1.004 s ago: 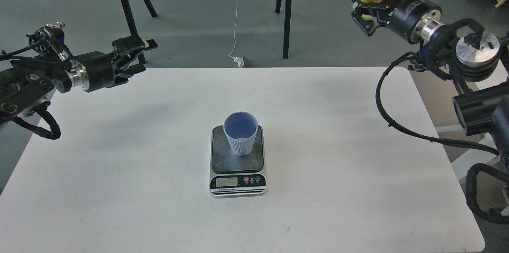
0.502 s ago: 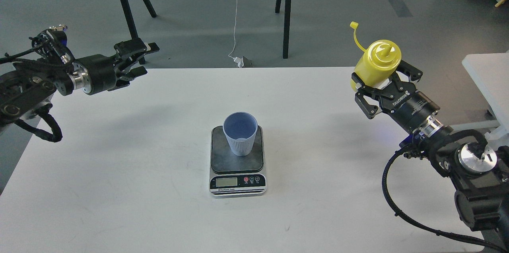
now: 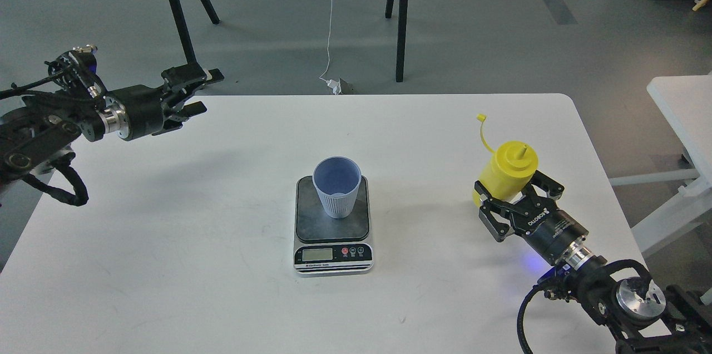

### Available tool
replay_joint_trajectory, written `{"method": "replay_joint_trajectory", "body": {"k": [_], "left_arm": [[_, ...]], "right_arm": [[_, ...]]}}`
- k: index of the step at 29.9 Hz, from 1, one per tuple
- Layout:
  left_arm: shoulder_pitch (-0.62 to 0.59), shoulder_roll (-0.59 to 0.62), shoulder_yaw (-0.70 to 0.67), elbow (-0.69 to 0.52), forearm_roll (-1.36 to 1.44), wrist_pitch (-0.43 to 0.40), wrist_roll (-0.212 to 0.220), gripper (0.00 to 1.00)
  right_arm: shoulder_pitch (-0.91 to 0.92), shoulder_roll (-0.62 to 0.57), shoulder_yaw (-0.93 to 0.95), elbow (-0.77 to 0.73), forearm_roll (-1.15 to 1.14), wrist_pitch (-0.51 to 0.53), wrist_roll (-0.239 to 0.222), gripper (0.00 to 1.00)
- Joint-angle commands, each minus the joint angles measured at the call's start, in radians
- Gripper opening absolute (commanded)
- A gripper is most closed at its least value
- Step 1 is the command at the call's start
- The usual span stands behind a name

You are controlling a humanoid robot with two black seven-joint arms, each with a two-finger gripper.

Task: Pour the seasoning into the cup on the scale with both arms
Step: 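Lower the yellow bottle back onto the table beside the scale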

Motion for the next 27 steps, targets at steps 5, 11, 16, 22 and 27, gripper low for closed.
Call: {"method": "replay_joint_trajectory", "body": {"k": [5, 11, 16, 22, 27], "left_arm": [[-0.001, 0.003, 0.000, -0.002, 0.000, 0.000, 0.000, 1.00], [0.000, 0.006, 0.000, -0.002, 0.000, 0.000, 0.000, 1.00], [0.004, 0.004, 0.000, -0.002, 0.000, 0.000, 0.000, 1.00], [0.005, 0.004, -0.002, -0.003, -0.001, 0.000, 0.000, 1.00], [0.005, 0.004, -0.002, -0.003, -0.001, 0.000, 0.000, 1.00]], "right_arm": [[0.018, 0.035, -0.004, -0.071, -0.014, 0.000, 0.000, 0.12], [0.018, 0.037, -0.020, -0.088, -0.020, 0.000, 0.000, 0.22], [0.021, 0.038, -0.055, -0.128, -0.034, 0.000, 0.004, 0.28], [0.021, 0.038, -0.061, -0.130, -0.032, 0.000, 0.011, 0.35], [0.021, 0.040, -0.061, -0.127, -0.032, 0.000, 0.018, 0.60]]}}
